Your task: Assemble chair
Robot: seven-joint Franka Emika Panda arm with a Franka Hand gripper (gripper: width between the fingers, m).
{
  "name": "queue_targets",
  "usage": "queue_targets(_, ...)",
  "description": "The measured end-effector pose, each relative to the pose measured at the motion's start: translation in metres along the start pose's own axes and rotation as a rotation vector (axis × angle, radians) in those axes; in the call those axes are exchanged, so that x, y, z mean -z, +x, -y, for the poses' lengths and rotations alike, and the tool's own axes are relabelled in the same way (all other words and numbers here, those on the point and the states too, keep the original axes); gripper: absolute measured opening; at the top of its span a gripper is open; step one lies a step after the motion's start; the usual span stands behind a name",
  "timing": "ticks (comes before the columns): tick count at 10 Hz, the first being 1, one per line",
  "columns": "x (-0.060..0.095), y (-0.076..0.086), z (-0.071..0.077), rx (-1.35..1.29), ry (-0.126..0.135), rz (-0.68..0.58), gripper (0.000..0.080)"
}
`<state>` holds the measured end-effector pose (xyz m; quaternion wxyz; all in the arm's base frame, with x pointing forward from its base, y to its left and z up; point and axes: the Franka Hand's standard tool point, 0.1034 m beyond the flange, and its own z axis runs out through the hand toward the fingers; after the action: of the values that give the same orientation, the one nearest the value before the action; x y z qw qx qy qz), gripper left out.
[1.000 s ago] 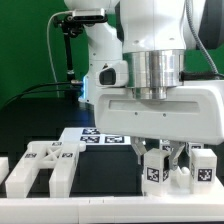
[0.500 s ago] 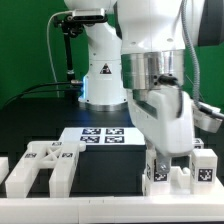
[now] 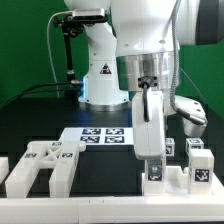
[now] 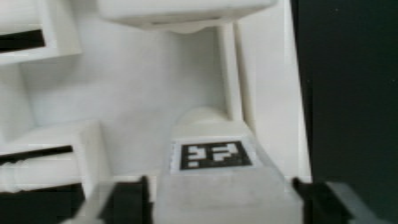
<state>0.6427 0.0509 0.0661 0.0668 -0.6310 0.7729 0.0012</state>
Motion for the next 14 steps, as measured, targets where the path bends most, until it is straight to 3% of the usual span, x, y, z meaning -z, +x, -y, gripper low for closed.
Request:
queue_targets(1, 0.000, 0.000, 0.000, 0.000, 0.000, 0.000, 0.0513)
queue_targets(2, 0.000, 0.000, 0.000, 0.004, 0.001, 0.000, 0.0513)
queue_targets(3, 0.012, -0.003, 0.004, 0.042, 0.015, 0.009, 0.0625)
queue_targets(5, 0.053, -0.008, 0.006, 0.085, 0.054, 0.040, 0.0642)
queue_targets(6, 0.058, -0.012, 0.007, 0.091, 0.062, 0.043, 0.0648)
queue_targets(10, 0.053, -0.011, 0.005, 0.098, 0.056, 0.040, 0.0649)
queue_targets(12, 0.055, -0.012, 0.002, 0.286, 0.076, 0.031, 0.0649)
queue_targets(14, 0.052, -0.016, -0.012, 0.474, 0.106, 0.010, 0.0649)
